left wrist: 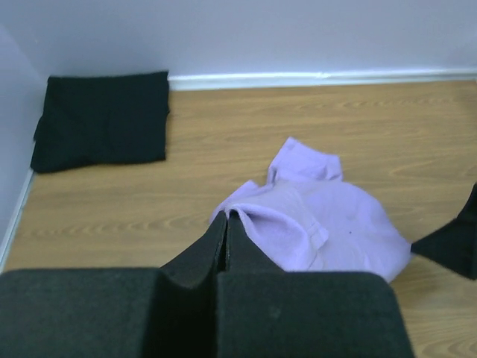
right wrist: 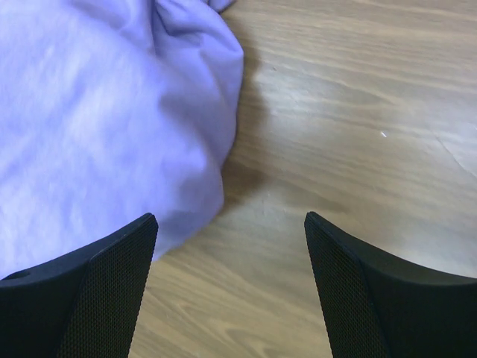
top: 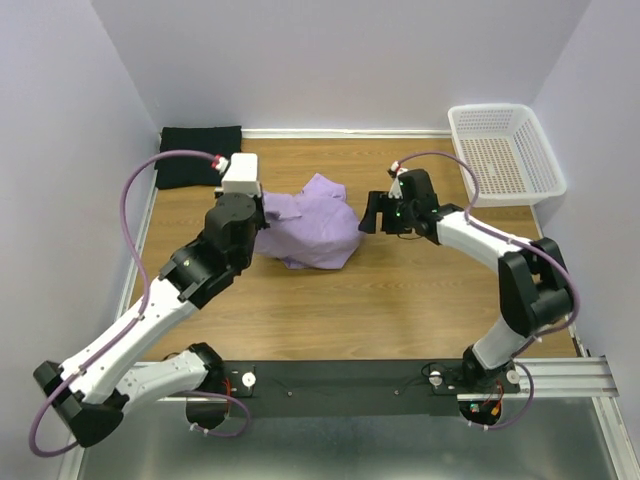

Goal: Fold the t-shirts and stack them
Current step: Flatten the tshirt out

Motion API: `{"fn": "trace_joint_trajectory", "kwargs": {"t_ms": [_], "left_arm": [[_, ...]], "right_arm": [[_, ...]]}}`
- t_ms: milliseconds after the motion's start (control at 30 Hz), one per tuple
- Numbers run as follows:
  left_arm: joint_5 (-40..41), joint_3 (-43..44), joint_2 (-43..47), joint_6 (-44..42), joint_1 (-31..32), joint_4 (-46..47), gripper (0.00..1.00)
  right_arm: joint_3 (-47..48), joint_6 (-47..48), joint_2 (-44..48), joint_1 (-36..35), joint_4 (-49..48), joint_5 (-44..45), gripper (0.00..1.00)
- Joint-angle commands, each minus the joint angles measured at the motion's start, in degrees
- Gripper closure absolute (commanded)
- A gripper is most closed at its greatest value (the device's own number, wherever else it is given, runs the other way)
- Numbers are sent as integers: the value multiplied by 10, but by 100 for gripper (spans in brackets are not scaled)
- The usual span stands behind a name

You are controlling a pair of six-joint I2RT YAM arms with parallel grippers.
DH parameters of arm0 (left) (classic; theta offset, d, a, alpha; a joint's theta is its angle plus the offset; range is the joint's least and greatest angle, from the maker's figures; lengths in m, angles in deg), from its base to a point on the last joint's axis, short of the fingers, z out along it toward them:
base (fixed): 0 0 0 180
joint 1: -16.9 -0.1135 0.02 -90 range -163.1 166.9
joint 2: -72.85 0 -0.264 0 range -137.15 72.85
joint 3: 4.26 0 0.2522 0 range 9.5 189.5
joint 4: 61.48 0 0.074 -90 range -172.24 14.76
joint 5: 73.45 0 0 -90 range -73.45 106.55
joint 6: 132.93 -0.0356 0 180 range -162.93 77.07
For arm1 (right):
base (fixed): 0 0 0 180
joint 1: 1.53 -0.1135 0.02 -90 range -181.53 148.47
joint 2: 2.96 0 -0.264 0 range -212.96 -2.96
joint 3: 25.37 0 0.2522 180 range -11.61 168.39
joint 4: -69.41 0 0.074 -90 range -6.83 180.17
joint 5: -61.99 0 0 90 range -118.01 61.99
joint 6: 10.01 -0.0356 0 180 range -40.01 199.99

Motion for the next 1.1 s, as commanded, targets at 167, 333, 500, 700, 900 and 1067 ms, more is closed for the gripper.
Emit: {"fn": "trace_joint_trajectory", "kwargs": {"t_ms": [167, 333, 500, 700, 900, 1067], "left_arm": [[13, -88, 136, 124, -15, -44, 100], [-10, -129, 209, 181, -16, -76, 100], [-20, -145, 253, 199, -15, -107, 100], [-21, -132, 199, 193, -16, -111, 100], [-30, -142, 140, 159, -38, -47, 100], [-149, -99, 26, 67, -168, 85, 100]], "right_arm": [[81, -6, -133, 1, -62, -117, 13], [97, 4, -165, -7, -66, -145, 13], [134, 29, -211, -17, -84, -239, 13], [171, 45, -261, -29, -94, -356, 34], [176, 70, -231, -30, -107, -276, 100], [223, 88, -162, -6, -76, -133, 99]]}}
